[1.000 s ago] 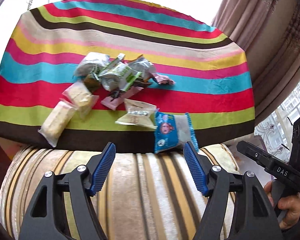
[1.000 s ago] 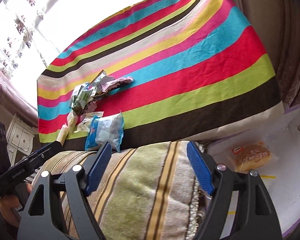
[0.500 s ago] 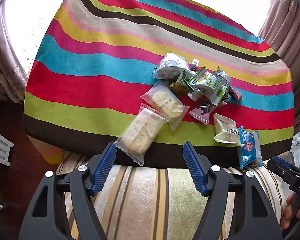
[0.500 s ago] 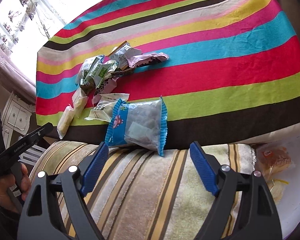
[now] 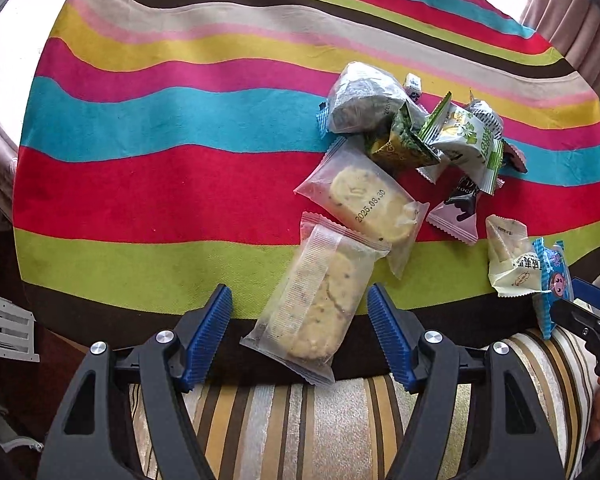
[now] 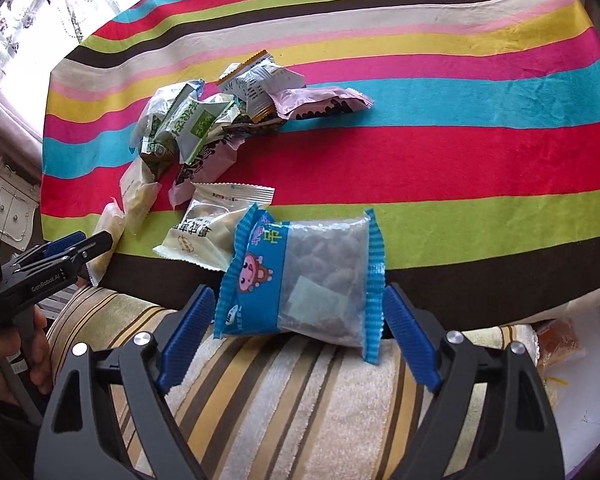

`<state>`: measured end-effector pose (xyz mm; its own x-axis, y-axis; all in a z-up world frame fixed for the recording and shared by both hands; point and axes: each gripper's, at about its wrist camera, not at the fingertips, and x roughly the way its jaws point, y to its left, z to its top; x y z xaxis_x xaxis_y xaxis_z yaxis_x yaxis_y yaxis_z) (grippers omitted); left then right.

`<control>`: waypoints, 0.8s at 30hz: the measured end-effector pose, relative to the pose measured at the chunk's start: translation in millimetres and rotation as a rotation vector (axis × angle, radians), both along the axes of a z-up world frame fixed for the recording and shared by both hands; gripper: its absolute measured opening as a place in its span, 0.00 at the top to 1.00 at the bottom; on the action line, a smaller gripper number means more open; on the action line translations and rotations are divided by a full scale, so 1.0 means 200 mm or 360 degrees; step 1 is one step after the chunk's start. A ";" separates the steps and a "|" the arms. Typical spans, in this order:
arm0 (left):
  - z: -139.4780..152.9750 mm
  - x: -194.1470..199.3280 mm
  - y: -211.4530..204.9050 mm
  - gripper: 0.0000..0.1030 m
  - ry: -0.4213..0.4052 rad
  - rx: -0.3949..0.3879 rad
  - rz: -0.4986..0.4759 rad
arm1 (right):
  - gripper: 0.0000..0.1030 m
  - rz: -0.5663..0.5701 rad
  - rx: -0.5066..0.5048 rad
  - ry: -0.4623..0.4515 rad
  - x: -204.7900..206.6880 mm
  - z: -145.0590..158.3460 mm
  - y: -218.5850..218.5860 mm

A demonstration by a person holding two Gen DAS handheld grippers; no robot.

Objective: Organize snacks
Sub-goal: 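Grasp the clear cookie bag with left tool while right tool grasps the blue cartoon bag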

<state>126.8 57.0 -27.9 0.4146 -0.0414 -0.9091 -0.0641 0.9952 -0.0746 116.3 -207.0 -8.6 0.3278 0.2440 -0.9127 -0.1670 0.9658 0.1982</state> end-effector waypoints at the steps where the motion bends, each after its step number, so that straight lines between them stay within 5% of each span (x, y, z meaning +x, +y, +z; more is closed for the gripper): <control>1: -0.01 0.01 0.00 0.35 0.0007 0.0001 -0.0010 | 0.13 0.0002 -0.0016 0.0004 0.01 -0.01 0.01; 6: -0.02 0.03 -0.02 0.38 0.0021 0.0027 -0.0048 | 0.13 0.0003 -0.0055 0.0009 0.03 -0.03 0.04; 11: -0.01 0.00 -0.02 0.60 0.0008 0.0082 -0.0044 | 0.13 -0.0002 -0.0074 0.0040 0.04 -0.07 0.05; 15: 0.00 -0.01 -0.02 0.68 -0.0001 0.0059 -0.0048 | 0.15 -0.0035 -0.0003 0.0033 0.04 -0.07 0.00; 24: 0.08 -0.04 -0.04 0.69 -0.0086 0.0071 -0.0031 | 0.25 -0.0086 0.0096 0.0023 0.03 -0.06 -0.08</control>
<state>119.4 49.3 -11.8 0.4624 -0.0102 -0.8866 -0.0415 0.9986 -0.0331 121.8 -223.9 -19.9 0.3289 0.2809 -0.9016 -0.1118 0.9596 0.2581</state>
